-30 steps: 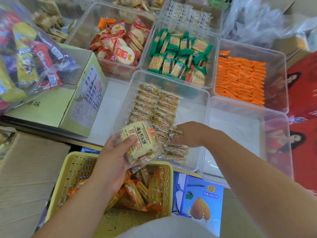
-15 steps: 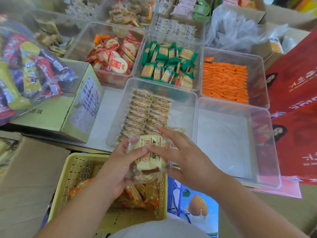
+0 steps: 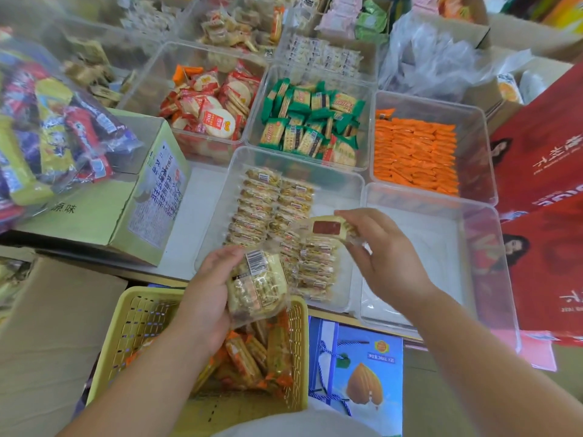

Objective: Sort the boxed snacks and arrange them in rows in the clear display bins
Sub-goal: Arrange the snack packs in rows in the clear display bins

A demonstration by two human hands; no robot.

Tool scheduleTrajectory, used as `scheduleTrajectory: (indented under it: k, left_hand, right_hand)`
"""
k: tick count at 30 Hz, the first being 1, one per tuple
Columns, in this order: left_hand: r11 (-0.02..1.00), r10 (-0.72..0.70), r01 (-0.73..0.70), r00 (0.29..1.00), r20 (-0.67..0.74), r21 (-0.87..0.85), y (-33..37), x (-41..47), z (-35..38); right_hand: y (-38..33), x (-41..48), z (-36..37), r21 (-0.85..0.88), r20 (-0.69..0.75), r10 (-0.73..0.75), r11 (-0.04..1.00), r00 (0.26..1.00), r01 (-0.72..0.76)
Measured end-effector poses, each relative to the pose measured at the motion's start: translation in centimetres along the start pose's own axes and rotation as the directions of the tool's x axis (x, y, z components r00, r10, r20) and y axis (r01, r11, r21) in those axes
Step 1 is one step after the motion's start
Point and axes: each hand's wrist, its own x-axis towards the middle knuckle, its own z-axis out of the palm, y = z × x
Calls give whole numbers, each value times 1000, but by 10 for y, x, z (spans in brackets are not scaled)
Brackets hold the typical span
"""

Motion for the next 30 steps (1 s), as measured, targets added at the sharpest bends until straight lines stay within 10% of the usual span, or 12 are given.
scheduleTrajectory:
  k: [10, 30]
  left_hand:
    - [999, 33, -33, 999, 6, -16, 0, 15, -3]
    - [989, 32, -24, 998, 52, -149, -5, 29, -17]
  right_hand:
    - [53, 77, 35, -633, 455, 135, 744, 880, 213]
    - [65, 96, 119, -637, 700, 520, 764, 490, 99]
